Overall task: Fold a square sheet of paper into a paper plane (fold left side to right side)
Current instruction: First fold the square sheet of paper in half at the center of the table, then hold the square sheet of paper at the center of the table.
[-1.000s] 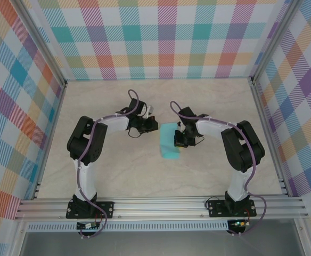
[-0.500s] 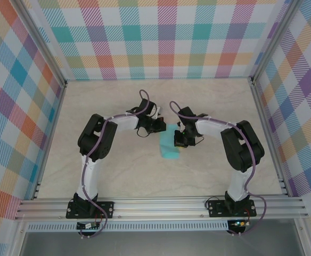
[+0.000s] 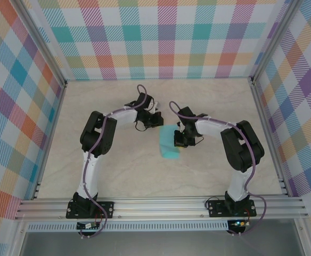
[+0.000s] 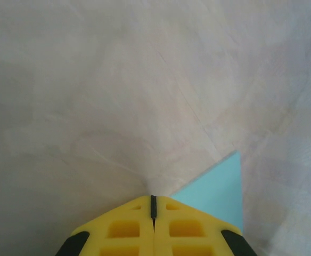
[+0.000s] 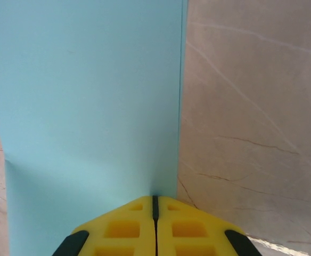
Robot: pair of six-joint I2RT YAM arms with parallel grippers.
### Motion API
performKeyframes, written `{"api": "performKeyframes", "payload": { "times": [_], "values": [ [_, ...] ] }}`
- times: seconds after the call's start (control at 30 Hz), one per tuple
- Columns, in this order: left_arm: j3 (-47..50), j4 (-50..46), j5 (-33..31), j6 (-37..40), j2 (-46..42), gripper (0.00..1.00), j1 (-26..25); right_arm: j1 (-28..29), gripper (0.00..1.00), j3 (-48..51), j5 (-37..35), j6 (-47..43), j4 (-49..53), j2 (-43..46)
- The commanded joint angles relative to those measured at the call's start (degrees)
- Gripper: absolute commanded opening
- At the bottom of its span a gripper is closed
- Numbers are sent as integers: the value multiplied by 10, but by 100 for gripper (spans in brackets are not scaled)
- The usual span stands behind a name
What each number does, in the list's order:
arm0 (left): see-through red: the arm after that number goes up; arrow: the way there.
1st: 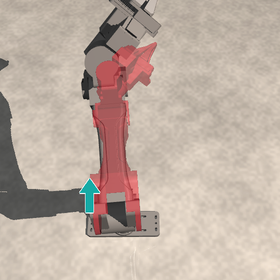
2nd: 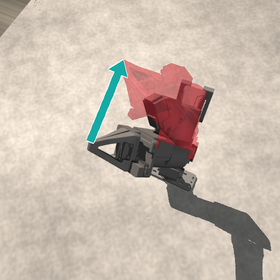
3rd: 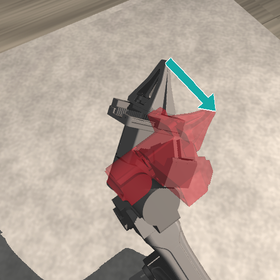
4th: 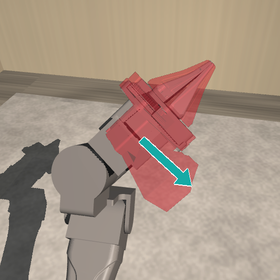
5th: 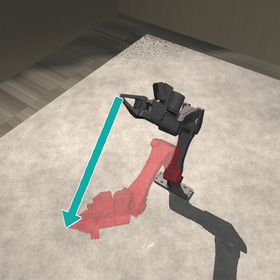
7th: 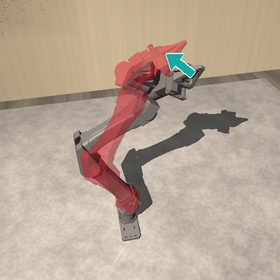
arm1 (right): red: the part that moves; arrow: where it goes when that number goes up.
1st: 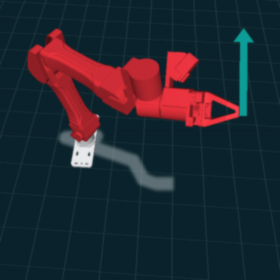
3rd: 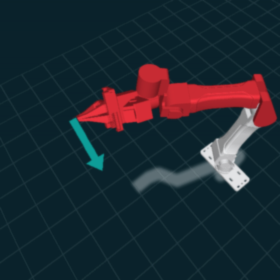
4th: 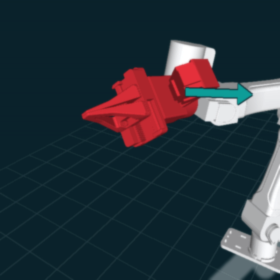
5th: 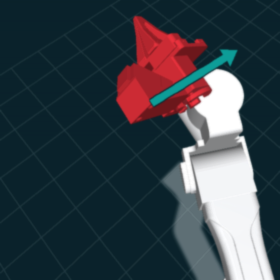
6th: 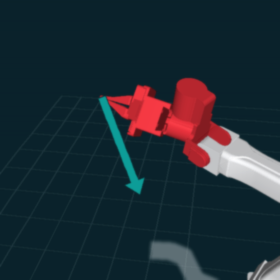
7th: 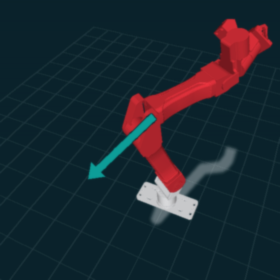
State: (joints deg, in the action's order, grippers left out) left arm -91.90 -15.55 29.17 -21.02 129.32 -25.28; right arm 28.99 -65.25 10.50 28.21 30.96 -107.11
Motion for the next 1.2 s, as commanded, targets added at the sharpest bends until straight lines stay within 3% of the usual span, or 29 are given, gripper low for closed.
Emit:
{"api": "performKeyframes", "payload": {
  "times": [0.0, 0.17, 0.37, 0.5, 0.67, 1.17],
  "values": [
    [-22, -39, -53, 31, 1, 0, 34, 4, 6, 19, -41, -4, 60, -30],
    [56, -26, -62, 44, -110, 2, 34, 7, 6, 17, -40, -4, 58, -27],
    [179, 51, 0, 7, -208, 3, 7, 11, 6, 14, -42, -2, 58, -28],
    [215, 92, 38, -23, -202, 3, -36, 12, 6, 12, -44, -2, 60, -28],
    [222, 120, 32, -39, -173, 3, -69, 14, 6, 11, -43, -2, 60, -29],
    [230, 104, 2, -23, -117, 3, -94, 15, 6, 7, -27, 1, 51, -22]
  ]
}}
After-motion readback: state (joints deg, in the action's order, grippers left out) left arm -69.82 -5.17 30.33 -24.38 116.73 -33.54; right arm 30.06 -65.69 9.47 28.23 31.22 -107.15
